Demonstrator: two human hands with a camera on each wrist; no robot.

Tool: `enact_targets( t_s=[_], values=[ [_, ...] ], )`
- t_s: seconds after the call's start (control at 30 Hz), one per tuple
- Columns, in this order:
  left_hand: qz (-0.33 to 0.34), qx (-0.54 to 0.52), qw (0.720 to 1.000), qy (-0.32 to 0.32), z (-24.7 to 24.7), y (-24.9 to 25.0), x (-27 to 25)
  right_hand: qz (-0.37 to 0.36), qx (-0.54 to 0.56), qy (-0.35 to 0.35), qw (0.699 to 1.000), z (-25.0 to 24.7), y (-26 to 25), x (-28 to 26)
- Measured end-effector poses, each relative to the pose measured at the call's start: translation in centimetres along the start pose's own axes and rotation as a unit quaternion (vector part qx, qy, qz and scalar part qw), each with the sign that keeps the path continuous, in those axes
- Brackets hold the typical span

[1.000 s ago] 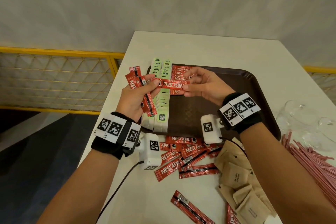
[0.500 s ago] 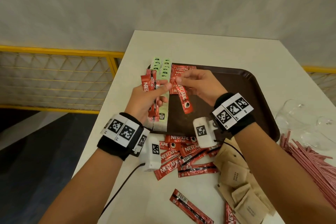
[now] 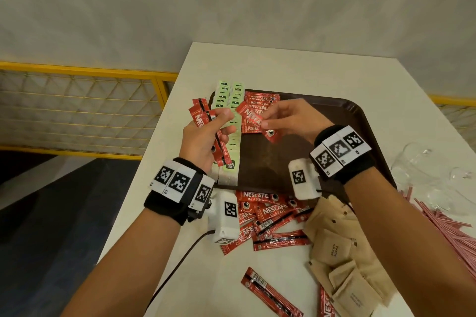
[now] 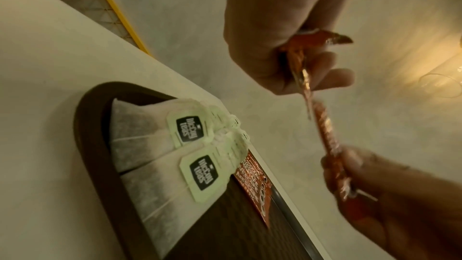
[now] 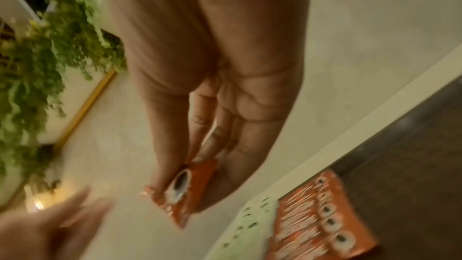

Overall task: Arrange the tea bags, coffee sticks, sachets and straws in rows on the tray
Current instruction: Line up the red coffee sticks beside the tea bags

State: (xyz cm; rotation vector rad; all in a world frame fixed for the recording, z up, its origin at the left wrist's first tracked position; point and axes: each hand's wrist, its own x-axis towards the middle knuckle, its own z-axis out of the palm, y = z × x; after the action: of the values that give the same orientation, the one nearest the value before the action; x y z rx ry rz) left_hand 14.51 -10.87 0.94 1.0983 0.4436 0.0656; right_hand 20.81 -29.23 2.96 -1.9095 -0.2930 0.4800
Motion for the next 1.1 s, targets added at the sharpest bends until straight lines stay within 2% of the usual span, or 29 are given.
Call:
enact_targets(
  t_s=[0.07,0.13,0.23,0.37,0.63,0.9,1.1],
  values=[
    [-0.005,-0.027,1.0,0.01,-0.1,0.0,0.1,0.027,-0.034,0.038,0.998,-1.2,1.1,1.6],
    [-0.009,-0.055,0.998,0.014,-0.2,0.0,0.2,0.059,-0.155,0.058,0.985,-1.8,2.2,3.1],
    [-0.024,-0.064,0.998,-0.007,-0.3,0.0,0.3,0.086,-0.303,0.037,0.948,-1.2,3.2,4.7],
    [-0.045,-0.061,0.997,-0.031,-0.2,0.0,0.3,0.098,-0.373,0.008,0.922,-0.5,3.9,6.2],
    [-0.063,-0.063,0.995,-0.036,-0.5,-0.1,0.8,0.093,-0.38,0.035,0.919,-0.5,4.4,7.4],
    [-0.128,-0.097,0.985,-0.064,0.2,0.0,0.8,0.073,-0.4,0.046,0.912,0.8,4.2,7.7],
    [-0.153,-0.134,0.977,-0.059,0.3,0.0,0.9,0.027,-0.369,0.08,0.926,0.6,3.8,7.1]
  ],
)
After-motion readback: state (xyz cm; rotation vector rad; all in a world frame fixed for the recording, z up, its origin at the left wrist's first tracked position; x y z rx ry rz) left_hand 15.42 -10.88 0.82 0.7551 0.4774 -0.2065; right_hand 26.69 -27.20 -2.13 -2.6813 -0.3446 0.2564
